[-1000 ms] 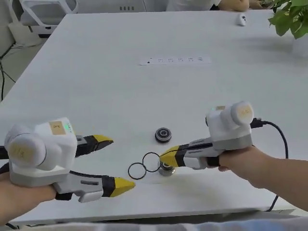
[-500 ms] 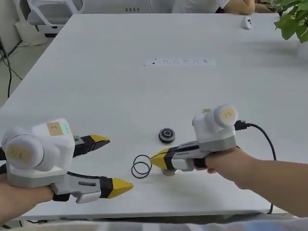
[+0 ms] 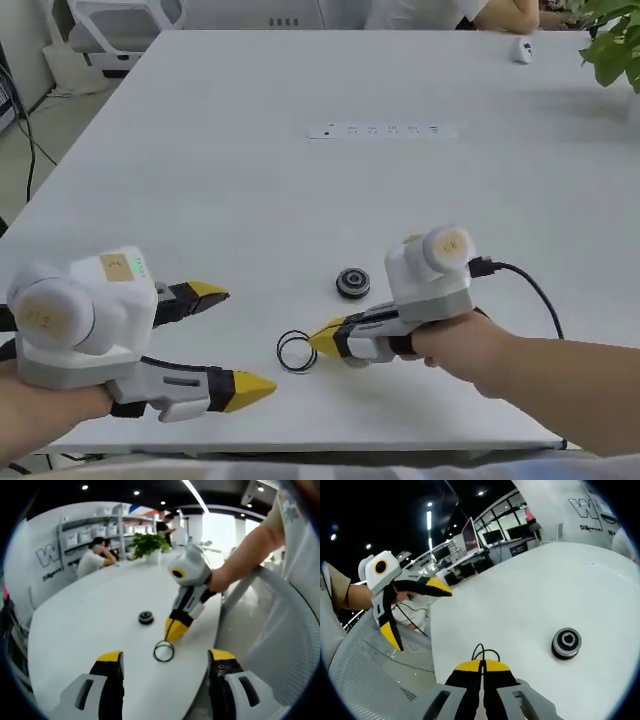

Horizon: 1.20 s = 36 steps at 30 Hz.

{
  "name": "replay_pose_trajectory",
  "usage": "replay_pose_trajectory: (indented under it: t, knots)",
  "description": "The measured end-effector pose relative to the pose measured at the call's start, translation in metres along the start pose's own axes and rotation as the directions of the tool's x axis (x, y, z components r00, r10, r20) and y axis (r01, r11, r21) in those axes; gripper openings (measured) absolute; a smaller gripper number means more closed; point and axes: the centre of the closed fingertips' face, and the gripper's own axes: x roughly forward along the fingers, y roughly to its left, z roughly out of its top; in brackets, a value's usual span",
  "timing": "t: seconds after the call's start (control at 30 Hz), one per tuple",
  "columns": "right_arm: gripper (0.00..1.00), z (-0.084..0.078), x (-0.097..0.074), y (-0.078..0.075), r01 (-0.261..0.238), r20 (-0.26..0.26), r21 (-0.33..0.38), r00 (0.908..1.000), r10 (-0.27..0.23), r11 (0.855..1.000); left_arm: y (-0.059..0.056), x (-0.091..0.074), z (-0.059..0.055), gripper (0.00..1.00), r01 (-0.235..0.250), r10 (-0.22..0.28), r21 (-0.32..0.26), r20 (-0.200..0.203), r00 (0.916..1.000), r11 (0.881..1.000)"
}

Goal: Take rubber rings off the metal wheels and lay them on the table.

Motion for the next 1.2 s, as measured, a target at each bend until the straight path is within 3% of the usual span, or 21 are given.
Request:
replay_pose_trajectory:
  t: [0.3,0.7,0.87,1.2]
  knots:
    - [0.03,-0.004,0.003,-0.008,0.05,-0.015,-0.011,0.9986,-0.05,0.999,0.001,-0.001,-0.004,0.69,-0.002,0.001,-0.003,-0.009,1.0,1.0]
    - [0.09,0.006,-0.005,-0.004,0.052,0.016,-0.047,0.9985,-0.051,0.998,0.002,0.001,-0.003,0.68,0.006,-0.006,-0.004,-0.013,0.9999,1.0]
    - [0.12,0.019,-0.015,-0.008,0.062,0.066,-0.039,0.9961,-0.059,0.997,0.005,0.002,0.001,0.68,0.001,-0.001,0.0,-0.009,1.0,1.0]
    - [0.13,0.026,-0.04,-0.025,0.11,0.105,-0.043,0.989,-0.105,0.993,0.018,0.011,0.016,0.66,-0.008,0.008,0.022,0.002,1.0,1.0]
